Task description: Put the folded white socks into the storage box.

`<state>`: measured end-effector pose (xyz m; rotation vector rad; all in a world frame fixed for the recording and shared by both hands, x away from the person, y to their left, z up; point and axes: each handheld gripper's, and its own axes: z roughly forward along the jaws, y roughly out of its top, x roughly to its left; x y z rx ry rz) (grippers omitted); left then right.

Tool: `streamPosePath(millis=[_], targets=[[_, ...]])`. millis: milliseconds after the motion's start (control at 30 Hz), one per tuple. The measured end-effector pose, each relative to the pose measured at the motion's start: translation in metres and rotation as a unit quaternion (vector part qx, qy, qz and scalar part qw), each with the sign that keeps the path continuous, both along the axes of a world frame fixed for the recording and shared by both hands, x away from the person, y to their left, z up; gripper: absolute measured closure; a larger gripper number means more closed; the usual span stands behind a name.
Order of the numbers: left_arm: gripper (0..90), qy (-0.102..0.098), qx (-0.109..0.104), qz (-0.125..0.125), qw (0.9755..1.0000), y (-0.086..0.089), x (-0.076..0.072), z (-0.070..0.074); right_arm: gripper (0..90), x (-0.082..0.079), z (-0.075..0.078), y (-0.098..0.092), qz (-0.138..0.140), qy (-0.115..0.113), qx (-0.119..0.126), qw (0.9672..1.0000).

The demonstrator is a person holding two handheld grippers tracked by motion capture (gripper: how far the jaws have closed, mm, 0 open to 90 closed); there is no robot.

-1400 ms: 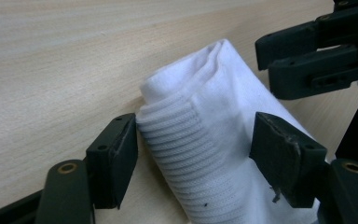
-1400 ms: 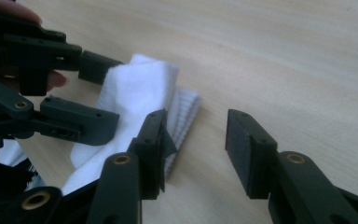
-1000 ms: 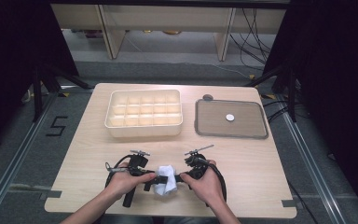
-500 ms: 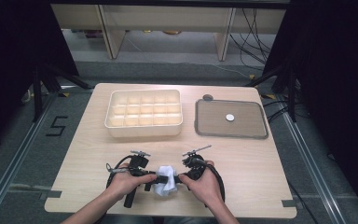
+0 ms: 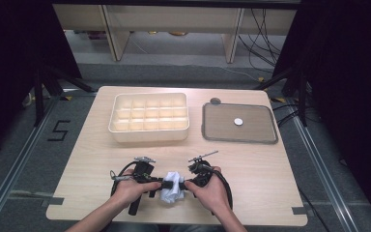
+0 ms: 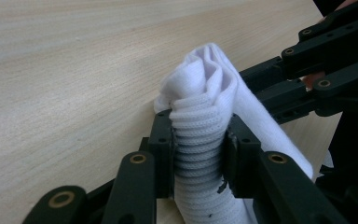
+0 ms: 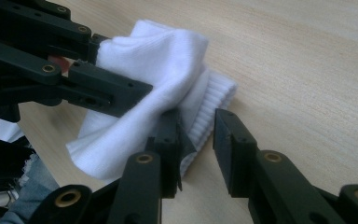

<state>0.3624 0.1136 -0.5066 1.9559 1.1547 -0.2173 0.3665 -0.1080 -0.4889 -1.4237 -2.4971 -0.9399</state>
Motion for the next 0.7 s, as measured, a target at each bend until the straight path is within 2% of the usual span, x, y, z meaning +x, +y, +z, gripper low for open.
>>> streamPosePath(millis=[33,67,167,200,233,267,300,400,500,533,600,667,700], targets=[[68.8,-0.003,0.002,-0.004,1.0,0.0,0.0,0.0,71.7,0.0,0.0,0.0,0.002,-0.003,0.001,1.0],[69.2,-0.005,-0.008,-0.006,0.9999,0.0,0.0,-0.001,71.5,-0.003,0.003,0.001,-0.02,0.025,-0.003,0.9995],[70.3,-0.008,-0.013,-0.015,0.9998,0.001,0.0,0.0,70.2,-0.003,0.003,0.001,-0.022,0.023,-0.004,0.9995],[70.5,-0.015,-0.004,-0.011,0.9998,0.001,-0.002,0.001,69.7,-0.004,0.004,0.001,-0.022,0.024,0.0,0.9994],[70.7,-0.017,0.001,-0.015,0.9997,0.001,-0.002,0.002,69.2,-0.003,0.004,0.0,-0.021,0.02,-0.001,0.9996],[70.8,-0.022,-0.002,-0.017,0.9996,0.001,-0.002,0.003,68.8,-0.003,0.004,-0.001,-0.021,0.014,0.0,0.9997],[70.9,-0.026,-0.015,-0.024,0.9993,0.001,-0.002,0.002,68.5,-0.003,0.006,-0.002,-0.021,0.016,0.003,0.9996],[71.1,-0.04,-0.015,-0.027,0.9987,0.002,-0.003,0.005,67.6,-0.003,0.01,-0.006,-0.031,0.001,0.006,0.9995],[71.2,-0.059,-0.009,-0.031,0.9977,0.003,-0.004,0.009,67.1,-0.002,0.015,-0.012,-0.039,-0.017,0.011,0.999],[71.2,-0.065,-0.01,-0.035,0.9972,0.004,-0.004,0.01,66.9,-0.002,0.017,-0.012,-0.045,-0.014,0.014,0.9988],[71.2,-0.078,-0.008,-0.032,0.9964,0.005,-0.005,0.012,66.6,0.0,0.02,-0.018,-0.042,-0.033,0.021,0.9983],[71.2,-0.092,-0.002,-0.03,0.9954,0.006,-0.006,0.015,66.3,0.0,0.022,-0.021,-0.048,-0.037,0.022,0.9979],[71.2,-0.099,-0.002,-0.031,0.9946,0.008,-0.006,0.016,66.3,-0.001,0.024,-0.022,-0.055,-0.032,0.022,0.9977]])
